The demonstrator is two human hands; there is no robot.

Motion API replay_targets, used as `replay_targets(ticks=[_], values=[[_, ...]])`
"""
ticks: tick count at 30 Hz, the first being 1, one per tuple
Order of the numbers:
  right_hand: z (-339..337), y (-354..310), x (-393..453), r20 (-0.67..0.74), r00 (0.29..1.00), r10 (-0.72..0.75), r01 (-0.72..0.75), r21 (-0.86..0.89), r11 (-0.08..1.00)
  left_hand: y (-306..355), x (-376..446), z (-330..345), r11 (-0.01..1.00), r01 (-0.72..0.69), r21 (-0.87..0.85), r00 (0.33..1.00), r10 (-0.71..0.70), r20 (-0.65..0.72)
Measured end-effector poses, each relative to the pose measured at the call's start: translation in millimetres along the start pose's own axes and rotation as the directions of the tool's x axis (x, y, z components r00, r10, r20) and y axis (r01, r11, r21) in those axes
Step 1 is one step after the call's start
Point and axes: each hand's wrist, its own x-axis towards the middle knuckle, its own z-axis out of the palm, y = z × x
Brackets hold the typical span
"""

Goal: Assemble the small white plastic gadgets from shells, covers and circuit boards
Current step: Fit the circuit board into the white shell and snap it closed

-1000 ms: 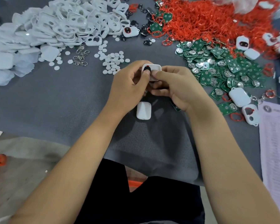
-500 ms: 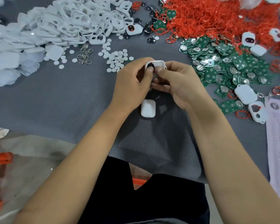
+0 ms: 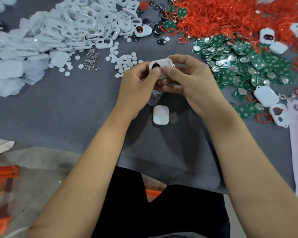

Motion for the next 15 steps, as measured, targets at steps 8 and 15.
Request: replay_targets(ticks=[8, 15], values=[[-0.2, 0.2, -0.4, 0.067, 0.998, 0.007, -0.007, 0.004, 1.000, -3.0, 3.8, 0.3, 0.991, 0.086, -0.103, 0.996, -0.086, -0.002], [-0.1, 0.5, 1.5, 0.005, 1.000, -0.012, 0.012, -0.001, 1.000, -5.3, 5.1, 0.4, 0.986, 0.086, -0.143, 0.996, -0.089, -0.019]])
